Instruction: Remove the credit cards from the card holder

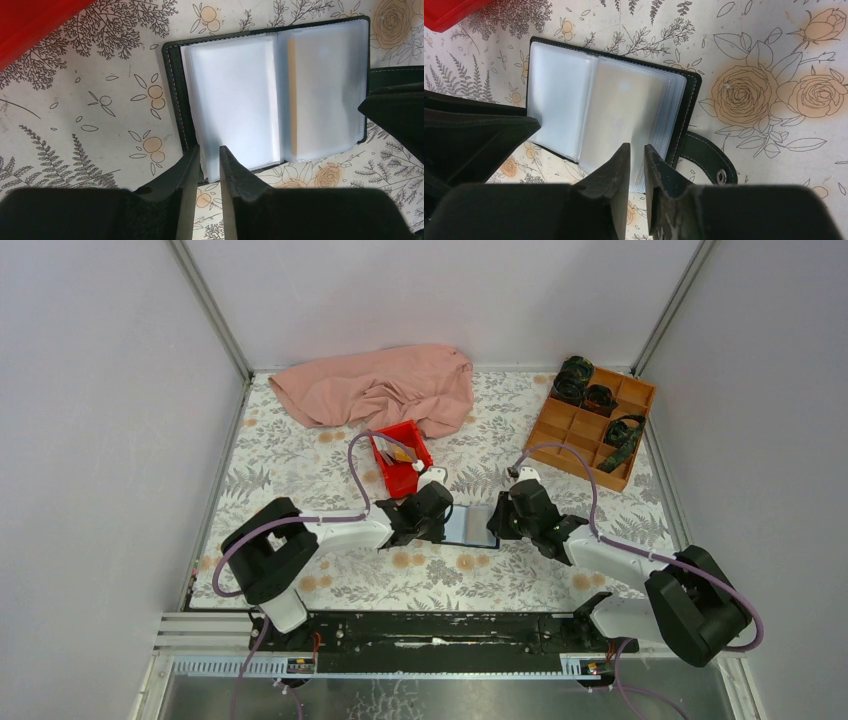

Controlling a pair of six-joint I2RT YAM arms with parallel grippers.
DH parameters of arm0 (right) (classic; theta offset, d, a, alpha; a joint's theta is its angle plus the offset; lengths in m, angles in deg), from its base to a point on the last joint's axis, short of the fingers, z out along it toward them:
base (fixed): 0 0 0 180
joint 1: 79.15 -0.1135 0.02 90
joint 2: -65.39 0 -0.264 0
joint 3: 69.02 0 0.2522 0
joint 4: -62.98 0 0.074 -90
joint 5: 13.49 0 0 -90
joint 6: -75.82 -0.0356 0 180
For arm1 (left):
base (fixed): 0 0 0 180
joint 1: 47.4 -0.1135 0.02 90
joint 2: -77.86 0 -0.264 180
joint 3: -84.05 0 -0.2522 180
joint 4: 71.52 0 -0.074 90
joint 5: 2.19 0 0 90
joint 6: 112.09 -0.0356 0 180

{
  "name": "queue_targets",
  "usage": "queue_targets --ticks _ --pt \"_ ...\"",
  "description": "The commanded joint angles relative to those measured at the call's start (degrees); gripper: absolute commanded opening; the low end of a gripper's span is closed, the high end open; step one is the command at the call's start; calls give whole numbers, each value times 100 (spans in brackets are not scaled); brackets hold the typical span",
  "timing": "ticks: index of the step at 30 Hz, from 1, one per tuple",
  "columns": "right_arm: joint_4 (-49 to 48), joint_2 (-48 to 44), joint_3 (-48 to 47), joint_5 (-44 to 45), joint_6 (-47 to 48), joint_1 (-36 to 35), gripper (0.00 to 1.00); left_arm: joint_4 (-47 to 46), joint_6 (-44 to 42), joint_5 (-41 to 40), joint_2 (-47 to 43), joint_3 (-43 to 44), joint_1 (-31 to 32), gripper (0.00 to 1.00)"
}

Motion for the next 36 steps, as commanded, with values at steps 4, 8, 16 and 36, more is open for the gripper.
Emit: queue_targets --ticks 4,8,16,36 --pt "-122 88 -17 4 88 7 34 -277 0 -5 8 -73 14 27" --pt "-221 188 -1 -116 90 7 39 -273 0 -10 7 -74 15 27" --pt "-218 140 -101 -206 106 7 27 -292 8 -20 54 -116 13 27" --pt "19 -93 -232 -169 154 -11 30 -343 2 34 112 -120 12 26"
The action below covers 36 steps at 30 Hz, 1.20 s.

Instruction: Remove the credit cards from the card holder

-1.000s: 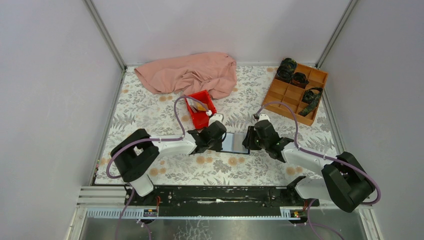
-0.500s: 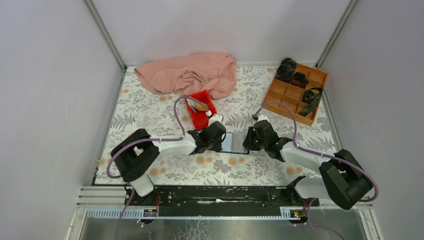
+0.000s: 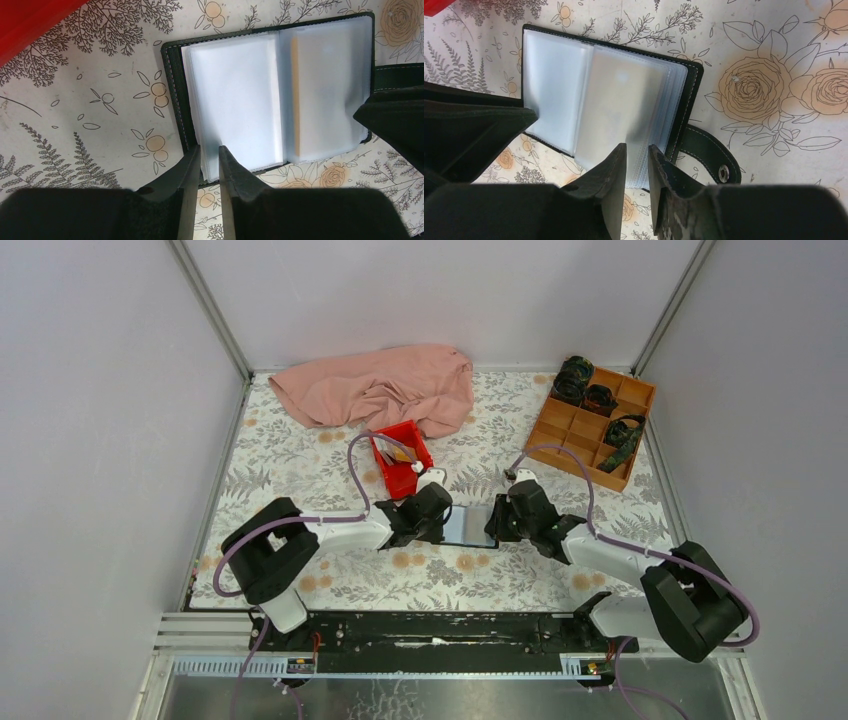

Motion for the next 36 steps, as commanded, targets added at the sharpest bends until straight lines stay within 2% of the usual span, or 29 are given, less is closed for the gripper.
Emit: queue_targets --ticks 1,13,21,36 --pt "60 -311 -233 34 92 -8 30 -298 0 39 111 -41 15 26" --pt "-239 111 -187 -152 -9 -18 30 -286 26 -13 21 -160 18 26" --pt "-358 277 -210 -292 1 -17 39 -281 16 5 54 -118 13 26" --pt "-558 635 -521 -518 -26 -239 40 -263 19 -26 -23 -238 14 26"
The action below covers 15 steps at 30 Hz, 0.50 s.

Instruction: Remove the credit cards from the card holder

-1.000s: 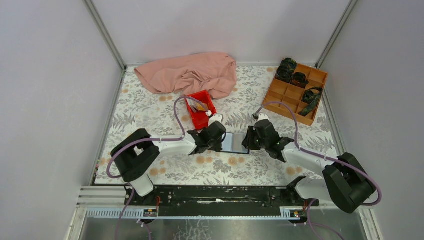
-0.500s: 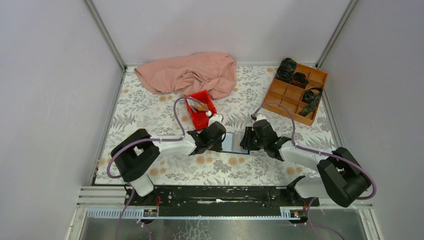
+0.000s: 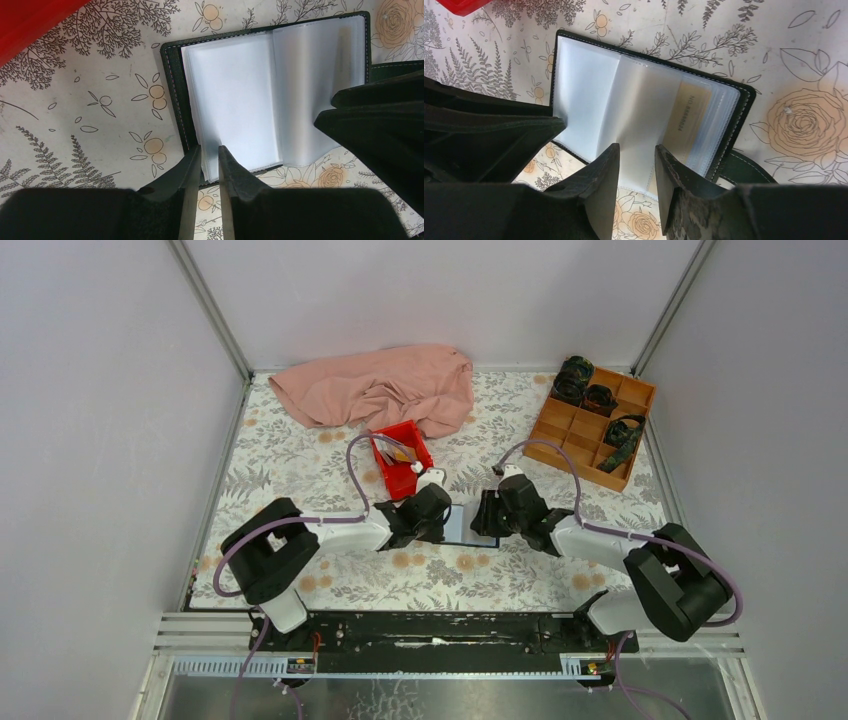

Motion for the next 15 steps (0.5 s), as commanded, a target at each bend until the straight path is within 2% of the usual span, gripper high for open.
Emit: queue_targets --ticks 1,15 --pt "-176 92 -237 -140 -21 -148 40 -85 16 -38 -21 -156 16 26" --pt "-153 426 -751 -147 2 -427 40 -47 43 -47 -108 -208 20 26"
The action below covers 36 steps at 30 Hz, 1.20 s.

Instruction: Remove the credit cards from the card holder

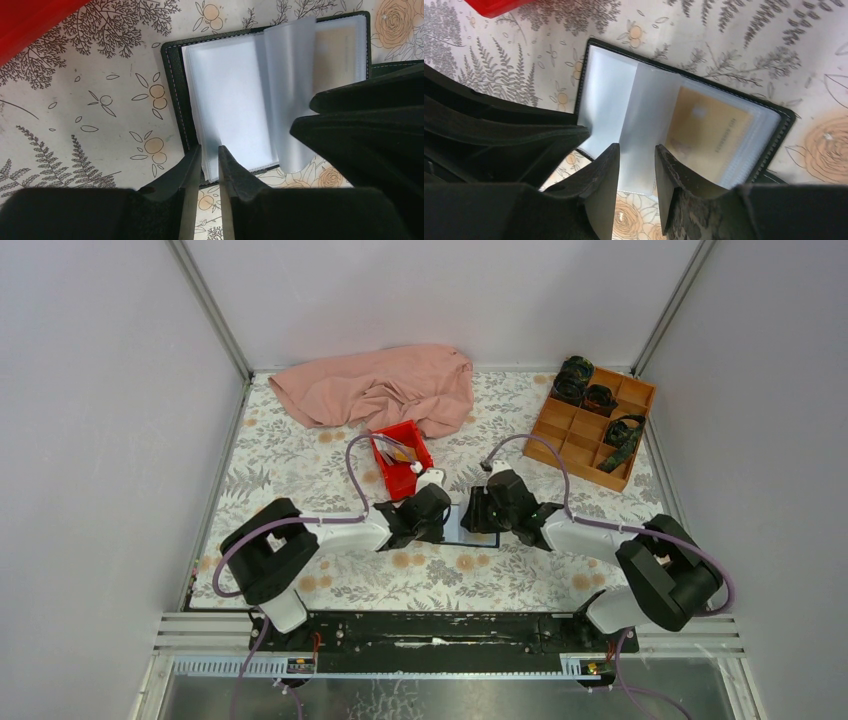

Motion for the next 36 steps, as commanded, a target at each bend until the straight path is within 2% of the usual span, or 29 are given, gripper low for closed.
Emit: queue_targets --ticks 1,16,31,36 --pt "-148 161 -442 -131 5 -211 40 -25 62 -51 -142 -214 16 25" --pt "-154 480 -778 -100 -21 -426 40 -204 74 -38 -600 -525 14 25" --pt "-27 700 -1202 -109 -13 -673 40 -299 83 -1 -600 -604 14 25" --pt "15 239 -1098 218 -73 -703 41 -276 103 -51 -734 -693 16 25"
